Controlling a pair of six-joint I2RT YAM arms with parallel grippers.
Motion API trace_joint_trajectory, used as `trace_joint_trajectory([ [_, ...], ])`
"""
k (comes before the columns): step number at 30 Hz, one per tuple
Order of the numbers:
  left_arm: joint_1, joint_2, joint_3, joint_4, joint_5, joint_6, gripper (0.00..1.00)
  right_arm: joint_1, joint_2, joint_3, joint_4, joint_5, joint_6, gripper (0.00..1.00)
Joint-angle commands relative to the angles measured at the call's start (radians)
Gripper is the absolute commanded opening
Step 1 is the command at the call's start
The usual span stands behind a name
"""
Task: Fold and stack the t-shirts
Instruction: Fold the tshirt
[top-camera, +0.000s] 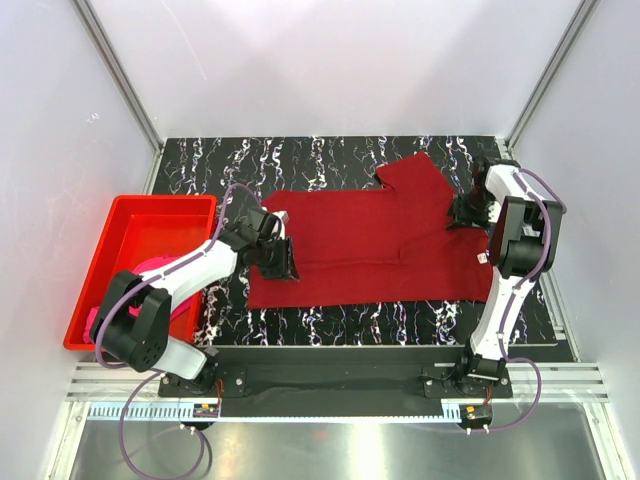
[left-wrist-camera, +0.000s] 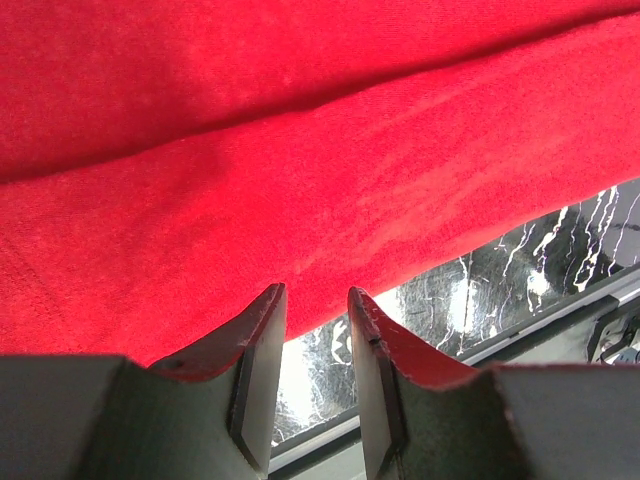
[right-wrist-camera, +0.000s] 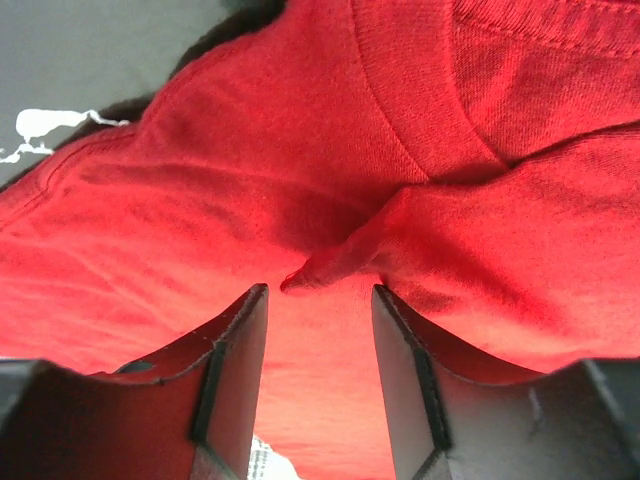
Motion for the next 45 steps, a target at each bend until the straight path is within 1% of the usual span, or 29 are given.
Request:
trace_joint_trajectory([
  [1, 0.012, -0.033, -0.015, 0.031, 0.044, 0.017, 0.36, -0.004, 0.014, 0.029, -0.021, 0.008, 0.049, 0.52],
  [5, 0.017, -0.026, -0.020, 0.031, 0.048, 0.017, 0.36, -0.008, 0.027, 0.035, -0.022, 0.013, 0.030, 0.47],
  [8, 0.019, -0.030, -0.024, 0.034, 0.049, 0.012, 0.37, -0.009, 0.033, 0.049, -0.031, 0.019, 0.015, 0.39],
  [10, 0.020, -0.024, -0.021, 0.034, 0.052, 0.012, 0.37, -0.014, 0.031, 0.046, -0.031, 0.017, 0.006, 0.30],
  [12, 0.019, -0.022, -0.020, 0.033, 0.057, 0.012, 0.37, -0.017, 0.027, 0.051, -0.033, 0.019, -0.005, 0.13],
  [15, 0.020, -0.024, -0.020, 0.034, 0.061, 0.014, 0.37, -0.017, 0.010, 0.052, -0.031, 0.007, -0.028, 0.00],
  [18, 0.020, -0.032, -0.027, 0.048, 0.075, 0.010, 0.37, -0.015, -0.008, 0.077, -0.038, 0.008, -0.083, 0.00],
  [23, 0.020, -0.042, -0.050, 0.080, 0.089, -0.014, 0.37, -0.015, -0.080, 0.065, -0.004, -0.067, -0.273, 0.00],
  [26, 0.019, -0.047, -0.050, 0.094, 0.097, -0.039, 0.37, -0.017, -0.139, -0.003, 0.051, -0.145, -0.388, 0.00],
  [29, 0.019, -0.047, -0.047, 0.120, 0.121, -0.055, 0.37, -0.017, -0.200, -0.098, 0.102, -0.208, -0.468, 0.00],
  [30, 0.019, -0.047, -0.046, 0.129, 0.130, -0.060, 0.38, -0.017, -0.240, -0.154, 0.149, -0.235, -0.505, 0.00],
  [36, 0.014, -0.064, -0.021, 0.198, 0.199, -0.103, 0.44, -0.030, -0.373, -0.335, 0.182, -0.277, -0.612, 0.00],
  [41, -0.033, -0.081, 0.005, 0.221, 0.190, -0.128, 0.46, -0.095, -0.482, -0.515, 0.216, -0.305, -0.686, 0.00],
  [45, -0.057, -0.070, 0.000, 0.235, 0.186, -0.151, 0.46, -0.129, -0.553, -0.583, 0.191, -0.302, -0.772, 0.00],
])
